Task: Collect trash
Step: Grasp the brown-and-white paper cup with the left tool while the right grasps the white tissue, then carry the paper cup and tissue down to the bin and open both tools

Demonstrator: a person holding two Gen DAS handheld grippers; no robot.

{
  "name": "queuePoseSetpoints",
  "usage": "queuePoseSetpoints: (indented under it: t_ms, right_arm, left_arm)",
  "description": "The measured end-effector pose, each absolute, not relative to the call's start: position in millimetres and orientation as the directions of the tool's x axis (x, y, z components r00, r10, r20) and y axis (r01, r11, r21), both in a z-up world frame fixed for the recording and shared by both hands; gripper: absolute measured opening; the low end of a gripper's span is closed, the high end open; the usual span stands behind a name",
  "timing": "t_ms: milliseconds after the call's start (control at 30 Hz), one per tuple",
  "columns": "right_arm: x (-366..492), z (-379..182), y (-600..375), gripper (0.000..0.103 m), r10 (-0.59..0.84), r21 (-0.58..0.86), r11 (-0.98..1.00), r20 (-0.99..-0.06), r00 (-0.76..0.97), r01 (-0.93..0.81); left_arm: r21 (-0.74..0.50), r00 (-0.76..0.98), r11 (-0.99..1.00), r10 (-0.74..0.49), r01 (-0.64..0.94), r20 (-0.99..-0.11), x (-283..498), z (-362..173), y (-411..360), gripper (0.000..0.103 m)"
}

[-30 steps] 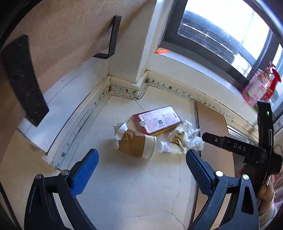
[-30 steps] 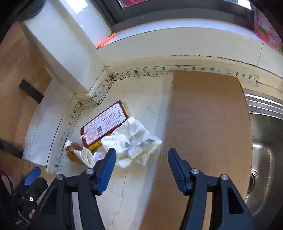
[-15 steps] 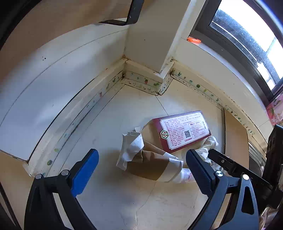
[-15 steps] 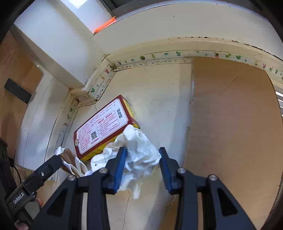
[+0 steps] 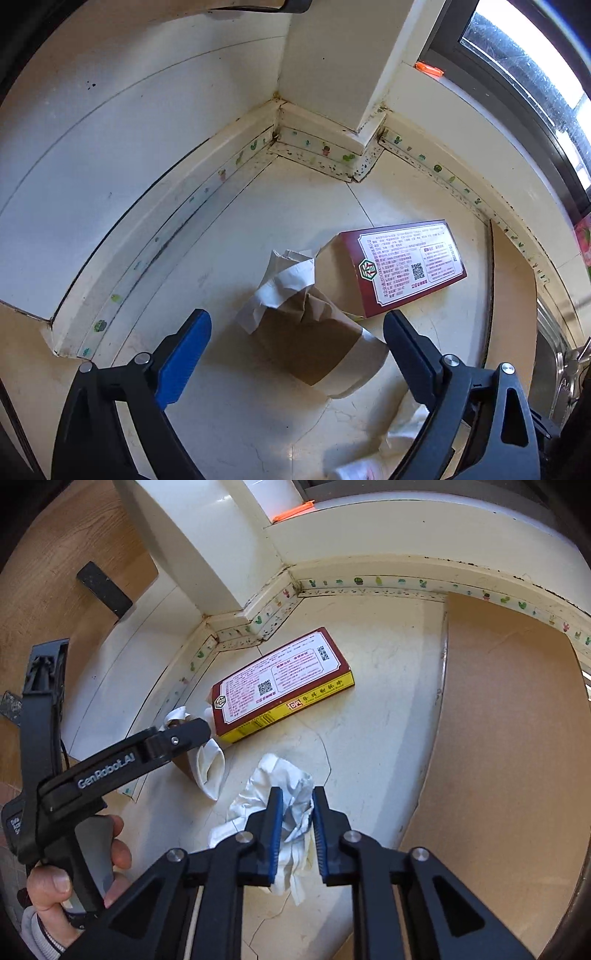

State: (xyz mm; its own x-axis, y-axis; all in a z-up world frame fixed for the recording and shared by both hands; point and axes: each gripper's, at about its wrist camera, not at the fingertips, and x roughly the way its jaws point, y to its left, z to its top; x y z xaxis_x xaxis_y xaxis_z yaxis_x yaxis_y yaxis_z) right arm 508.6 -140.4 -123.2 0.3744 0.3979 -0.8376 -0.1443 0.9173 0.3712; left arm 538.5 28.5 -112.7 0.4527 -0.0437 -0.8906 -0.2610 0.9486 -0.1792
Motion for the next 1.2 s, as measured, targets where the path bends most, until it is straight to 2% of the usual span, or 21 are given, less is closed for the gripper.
queuePoseSetpoints:
  t_ms: [133,400,767,1200]
  right_arm:
    - [503.3,-122.0,-149.9,0.014,0.392,0.381,0.918,-0.833,0.391,-0.109]
    - [491.1,-108.7,-163.3,0.013,0.405,0.415,0.907,-0.806,0.431,-0.075]
    - [435.3,-64.3,-130.3,0.012,0.331,0.294,0.943,-0.786,0.521,-0.155]
    - [335.8,-11.7,-92.5,0.012,0.286,0.184,0.956,-0.761,0.582,-0.229]
  left_arm:
    - [-0.186,0.428,0.951,-0.064,-0.247,-0.901,535.8,-119.7,25.4,0.065]
    - [-0.155,0.457,0.973,-0.062,-0.169,-0.887,510.0,-111.4,19.5,0.056]
    - [-0.108,0.496,0.993,-0.075,-0.038,-0.865,424.4,-77.7,11.8,0.056]
    - [-0.203,0.528,0.979,-0.187,0.028,-0.828,314.5,-17.9,35.3,0.056]
